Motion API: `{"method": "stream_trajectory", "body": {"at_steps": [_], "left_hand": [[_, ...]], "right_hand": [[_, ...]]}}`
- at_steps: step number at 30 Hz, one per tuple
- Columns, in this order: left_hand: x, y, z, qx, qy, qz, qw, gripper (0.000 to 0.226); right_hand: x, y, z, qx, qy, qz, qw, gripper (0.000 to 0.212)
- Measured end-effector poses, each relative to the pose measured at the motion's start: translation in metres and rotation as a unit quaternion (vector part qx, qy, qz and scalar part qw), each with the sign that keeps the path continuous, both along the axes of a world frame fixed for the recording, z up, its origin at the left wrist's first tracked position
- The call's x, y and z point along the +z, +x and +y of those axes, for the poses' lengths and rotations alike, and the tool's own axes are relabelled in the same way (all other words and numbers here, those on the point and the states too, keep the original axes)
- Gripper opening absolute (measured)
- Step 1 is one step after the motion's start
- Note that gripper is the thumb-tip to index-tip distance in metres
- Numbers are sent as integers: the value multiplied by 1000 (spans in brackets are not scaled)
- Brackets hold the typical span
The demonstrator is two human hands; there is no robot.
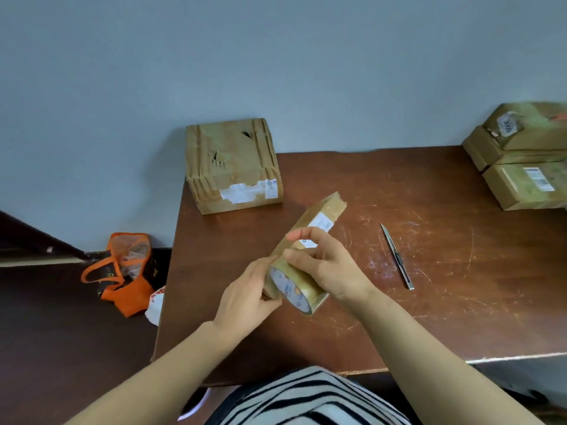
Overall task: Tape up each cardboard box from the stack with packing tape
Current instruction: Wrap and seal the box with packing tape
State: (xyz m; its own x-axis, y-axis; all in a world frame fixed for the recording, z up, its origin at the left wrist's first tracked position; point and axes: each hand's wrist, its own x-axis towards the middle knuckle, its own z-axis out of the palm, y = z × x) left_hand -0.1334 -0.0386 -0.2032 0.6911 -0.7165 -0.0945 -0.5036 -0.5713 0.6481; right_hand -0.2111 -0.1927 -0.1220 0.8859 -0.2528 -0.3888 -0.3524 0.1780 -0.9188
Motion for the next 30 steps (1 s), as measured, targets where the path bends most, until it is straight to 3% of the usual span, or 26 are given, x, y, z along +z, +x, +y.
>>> {"method": "stream_trajectory", "body": {"at_steps": [3, 6, 9, 15, 20, 23, 24, 26, 28, 30], "left_hand": [[2, 6, 2, 40, -44, 71, 996, 48], [4, 12, 4, 67, -22, 121, 990, 39], [3, 24, 7, 108, -26, 151, 982, 42], [2, 32, 7, 87, 16, 143, 986, 48], [5, 41, 8, 43, 40, 224, 973, 58], [17, 43, 7, 65, -2, 305, 950, 70], [20, 40, 4, 74, -3, 266, 961, 69], [20, 30, 0, 46, 21, 58, 997, 69], [14, 20, -6, -39, 59, -112, 991, 73], [10, 20, -10, -95, 100, -155, 978, 76]], "right_hand": [[8, 4, -2, 31, 2, -39, 999, 31], [5, 6, 3, 60, -38, -69, 995, 20], [-12, -3, 6, 75, -93, -37, 992, 16], [-57, -2, 6, 55, -131, 66, 988, 8], [-68, 30, 12, 103, -163, 84, 978, 22], [-69, 36, 12, 102, -157, 85, 979, 20], [-70, 36, 12, 105, -156, 84, 979, 19], [-71, 37, 13, 111, -165, 80, 977, 19], [-71, 37, 15, 118, -185, 72, 973, 23], [-71, 35, 14, 110, -184, 70, 974, 25]]}}
